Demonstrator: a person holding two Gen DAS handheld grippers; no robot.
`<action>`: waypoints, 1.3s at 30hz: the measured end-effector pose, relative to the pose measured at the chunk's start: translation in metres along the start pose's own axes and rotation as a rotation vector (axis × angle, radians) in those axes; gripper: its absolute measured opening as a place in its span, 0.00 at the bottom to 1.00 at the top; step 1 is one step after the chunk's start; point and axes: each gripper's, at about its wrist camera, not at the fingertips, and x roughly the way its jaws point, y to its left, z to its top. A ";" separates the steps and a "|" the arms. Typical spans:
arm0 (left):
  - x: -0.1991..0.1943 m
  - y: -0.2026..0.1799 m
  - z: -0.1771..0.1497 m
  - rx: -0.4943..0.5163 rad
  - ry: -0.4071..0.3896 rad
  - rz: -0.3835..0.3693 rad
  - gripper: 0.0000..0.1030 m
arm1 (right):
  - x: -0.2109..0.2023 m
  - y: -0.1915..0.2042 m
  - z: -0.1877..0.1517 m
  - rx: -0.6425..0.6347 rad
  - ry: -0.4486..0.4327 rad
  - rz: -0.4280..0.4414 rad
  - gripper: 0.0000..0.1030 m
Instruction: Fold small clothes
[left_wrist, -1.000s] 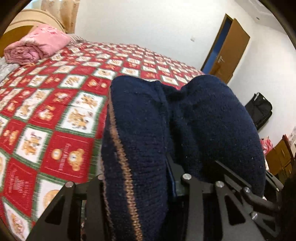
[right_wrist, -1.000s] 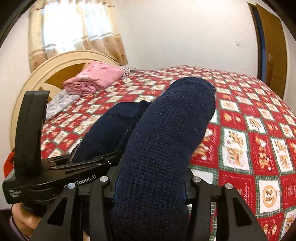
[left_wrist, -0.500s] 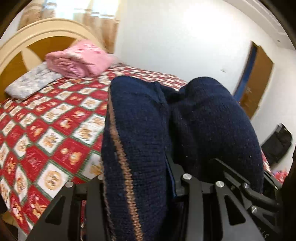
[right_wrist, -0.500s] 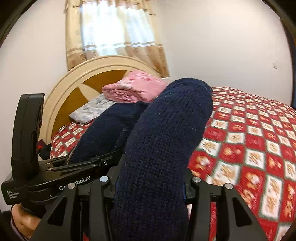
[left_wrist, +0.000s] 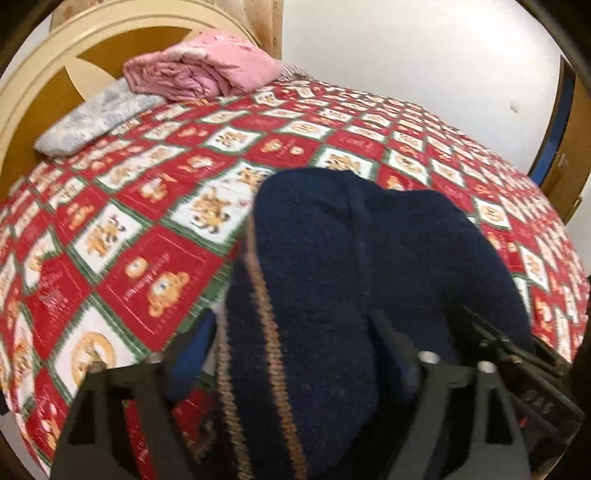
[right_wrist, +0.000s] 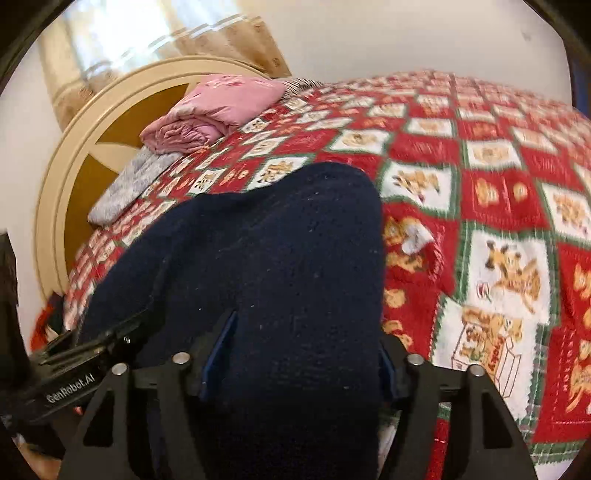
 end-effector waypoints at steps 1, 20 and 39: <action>0.003 0.002 0.003 -0.005 0.006 0.003 0.89 | -0.001 0.000 0.001 -0.010 0.003 -0.001 0.67; -0.079 -0.015 -0.037 0.152 -0.068 -0.001 0.91 | -0.114 0.061 -0.074 -0.210 -0.092 -0.122 0.51; -0.041 0.003 -0.049 0.055 0.081 -0.036 0.99 | -0.092 0.029 -0.088 -0.009 0.007 -0.163 0.61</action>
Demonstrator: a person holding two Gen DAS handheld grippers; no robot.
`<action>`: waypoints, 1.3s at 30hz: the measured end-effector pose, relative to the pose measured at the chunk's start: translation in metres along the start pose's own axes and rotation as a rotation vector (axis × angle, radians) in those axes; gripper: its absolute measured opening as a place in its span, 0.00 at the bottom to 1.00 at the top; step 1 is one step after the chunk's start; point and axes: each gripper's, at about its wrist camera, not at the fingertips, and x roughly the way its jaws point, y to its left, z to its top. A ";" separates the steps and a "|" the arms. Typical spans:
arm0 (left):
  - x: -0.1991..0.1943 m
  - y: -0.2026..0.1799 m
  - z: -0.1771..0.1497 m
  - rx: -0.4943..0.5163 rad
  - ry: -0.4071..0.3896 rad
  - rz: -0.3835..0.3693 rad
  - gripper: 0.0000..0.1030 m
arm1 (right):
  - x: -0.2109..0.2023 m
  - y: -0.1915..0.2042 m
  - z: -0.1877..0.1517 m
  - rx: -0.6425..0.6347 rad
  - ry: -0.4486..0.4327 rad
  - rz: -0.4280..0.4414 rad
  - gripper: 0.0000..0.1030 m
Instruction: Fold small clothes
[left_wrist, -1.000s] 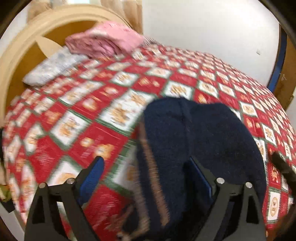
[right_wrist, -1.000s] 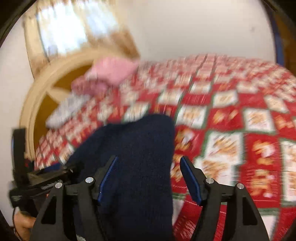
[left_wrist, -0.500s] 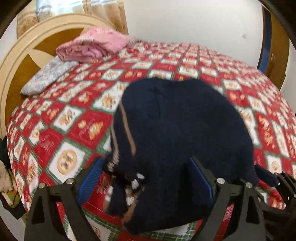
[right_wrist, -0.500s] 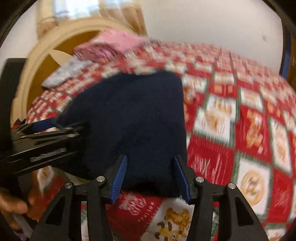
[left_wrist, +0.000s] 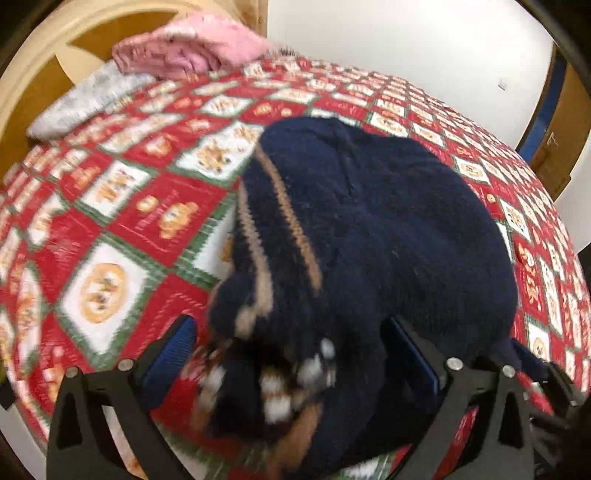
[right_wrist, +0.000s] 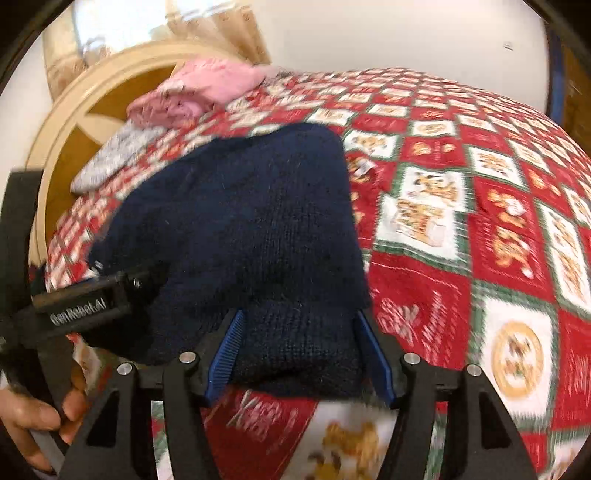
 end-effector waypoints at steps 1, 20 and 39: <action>-0.009 -0.001 -0.004 0.017 -0.024 0.025 0.99 | -0.009 0.000 -0.003 0.017 -0.022 0.006 0.61; -0.148 -0.010 -0.123 0.189 -0.216 0.129 1.00 | -0.164 0.046 -0.114 -0.028 -0.162 -0.072 0.63; -0.287 0.002 -0.152 0.169 -0.514 0.038 1.00 | -0.362 0.085 -0.149 0.001 -0.709 -0.191 0.76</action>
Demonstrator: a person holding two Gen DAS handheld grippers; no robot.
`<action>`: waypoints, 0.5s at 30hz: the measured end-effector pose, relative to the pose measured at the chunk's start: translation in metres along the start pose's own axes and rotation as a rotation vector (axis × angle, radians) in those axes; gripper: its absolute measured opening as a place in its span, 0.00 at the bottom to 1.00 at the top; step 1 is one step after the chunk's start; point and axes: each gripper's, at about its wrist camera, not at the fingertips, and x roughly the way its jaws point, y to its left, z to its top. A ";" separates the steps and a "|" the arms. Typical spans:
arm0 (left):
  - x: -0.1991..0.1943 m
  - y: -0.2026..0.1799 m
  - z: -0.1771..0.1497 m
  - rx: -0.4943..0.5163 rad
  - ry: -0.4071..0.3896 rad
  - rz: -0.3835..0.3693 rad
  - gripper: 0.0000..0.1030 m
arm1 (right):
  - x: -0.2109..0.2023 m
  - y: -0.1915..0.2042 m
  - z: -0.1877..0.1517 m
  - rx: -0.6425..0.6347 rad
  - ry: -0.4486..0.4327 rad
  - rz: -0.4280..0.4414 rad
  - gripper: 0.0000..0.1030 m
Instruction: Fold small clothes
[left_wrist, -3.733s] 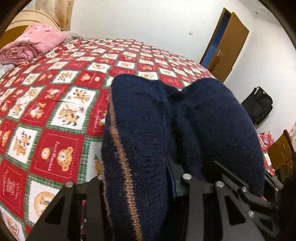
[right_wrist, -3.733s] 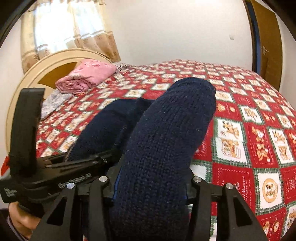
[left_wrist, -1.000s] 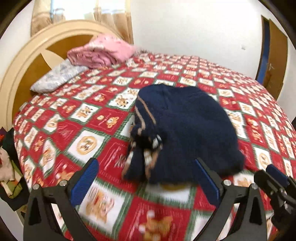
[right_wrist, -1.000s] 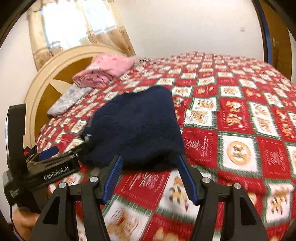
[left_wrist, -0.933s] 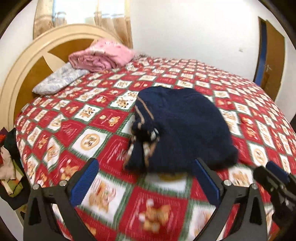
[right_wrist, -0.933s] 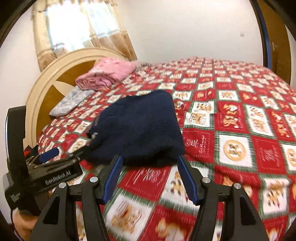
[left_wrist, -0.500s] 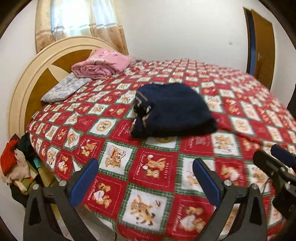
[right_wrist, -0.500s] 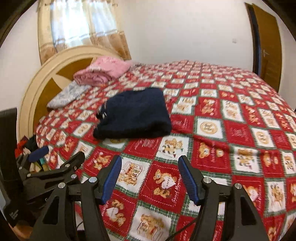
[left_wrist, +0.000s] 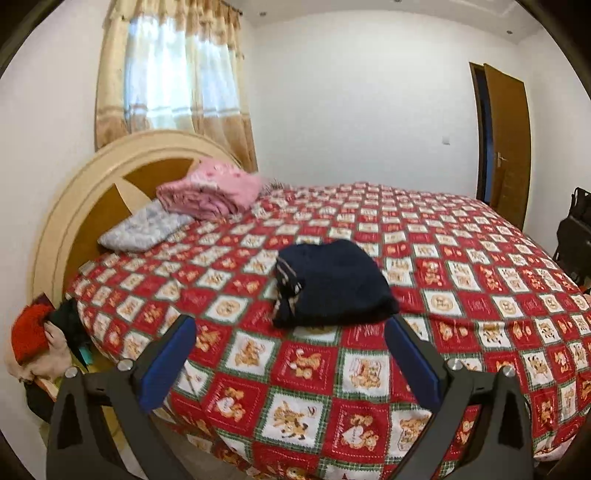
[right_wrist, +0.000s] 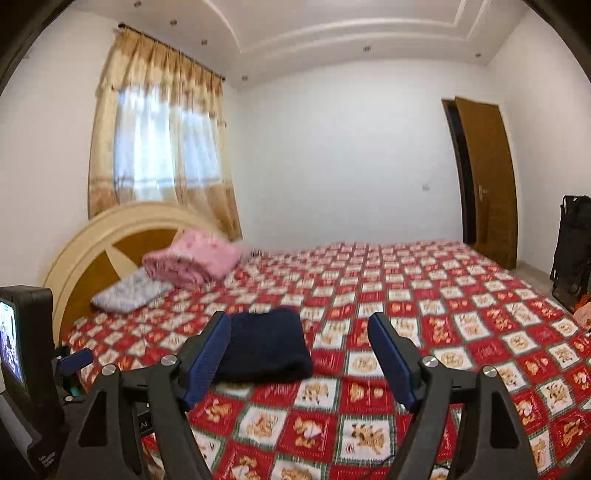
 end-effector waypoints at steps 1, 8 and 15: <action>-0.004 -0.001 0.002 0.004 -0.015 0.002 1.00 | -0.005 0.001 0.002 0.002 -0.018 0.000 0.76; -0.011 -0.004 0.007 -0.009 -0.022 -0.009 1.00 | -0.013 0.000 0.004 -0.004 -0.046 -0.009 0.77; -0.012 -0.002 0.006 -0.042 -0.014 -0.059 1.00 | -0.007 -0.005 0.000 0.024 -0.025 -0.025 0.77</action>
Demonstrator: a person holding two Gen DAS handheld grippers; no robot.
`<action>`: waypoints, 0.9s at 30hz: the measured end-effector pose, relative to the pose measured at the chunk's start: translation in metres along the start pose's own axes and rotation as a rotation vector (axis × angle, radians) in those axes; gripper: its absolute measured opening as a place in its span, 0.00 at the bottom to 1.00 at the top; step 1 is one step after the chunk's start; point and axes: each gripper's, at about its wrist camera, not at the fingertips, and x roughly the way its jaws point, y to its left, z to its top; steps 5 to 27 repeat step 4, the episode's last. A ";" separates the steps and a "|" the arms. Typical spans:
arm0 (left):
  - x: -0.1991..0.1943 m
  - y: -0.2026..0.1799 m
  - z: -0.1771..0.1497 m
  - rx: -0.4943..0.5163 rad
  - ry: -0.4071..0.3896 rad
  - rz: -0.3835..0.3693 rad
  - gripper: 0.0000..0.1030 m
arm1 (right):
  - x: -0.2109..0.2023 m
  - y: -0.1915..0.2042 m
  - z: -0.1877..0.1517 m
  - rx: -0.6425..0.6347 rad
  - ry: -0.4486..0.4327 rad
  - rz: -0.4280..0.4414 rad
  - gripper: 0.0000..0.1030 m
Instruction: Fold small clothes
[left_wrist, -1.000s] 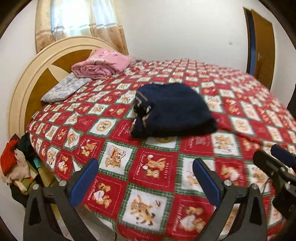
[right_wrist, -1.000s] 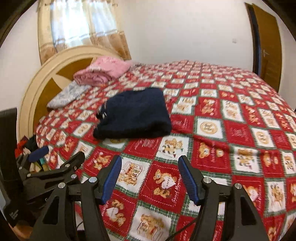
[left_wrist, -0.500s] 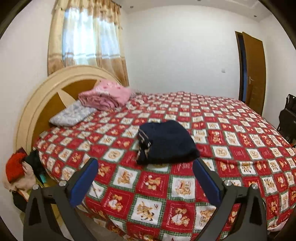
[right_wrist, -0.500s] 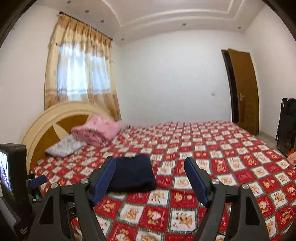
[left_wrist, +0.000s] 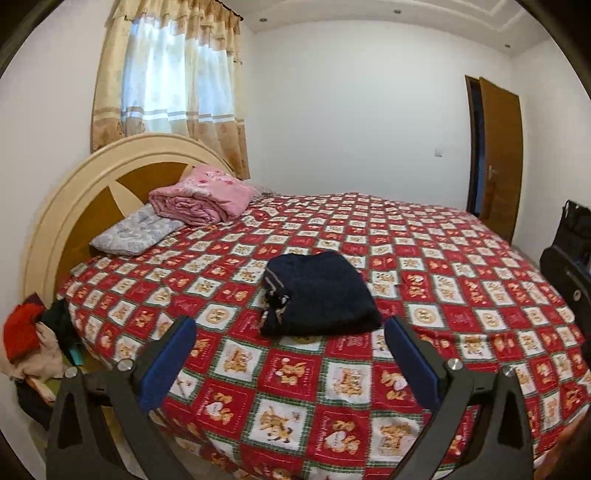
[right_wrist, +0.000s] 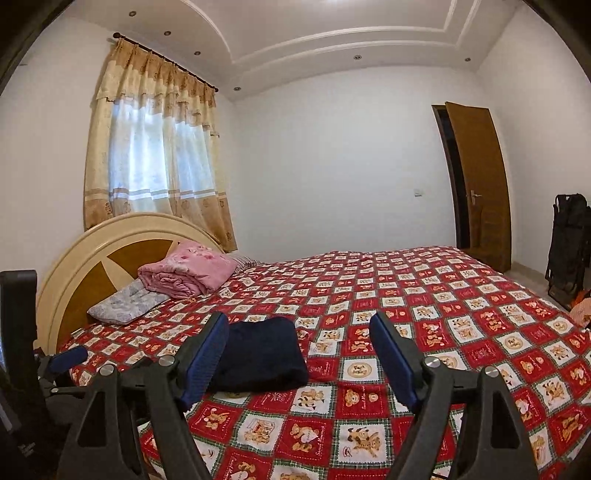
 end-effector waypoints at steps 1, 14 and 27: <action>0.000 -0.001 0.000 0.003 0.000 0.009 1.00 | 0.000 -0.001 0.000 0.003 -0.001 0.001 0.77; 0.000 -0.001 0.001 0.016 -0.001 0.030 1.00 | -0.002 -0.002 0.001 0.001 -0.014 -0.009 0.77; 0.000 -0.001 0.001 0.016 -0.001 0.030 1.00 | -0.002 -0.002 0.001 0.001 -0.014 -0.009 0.77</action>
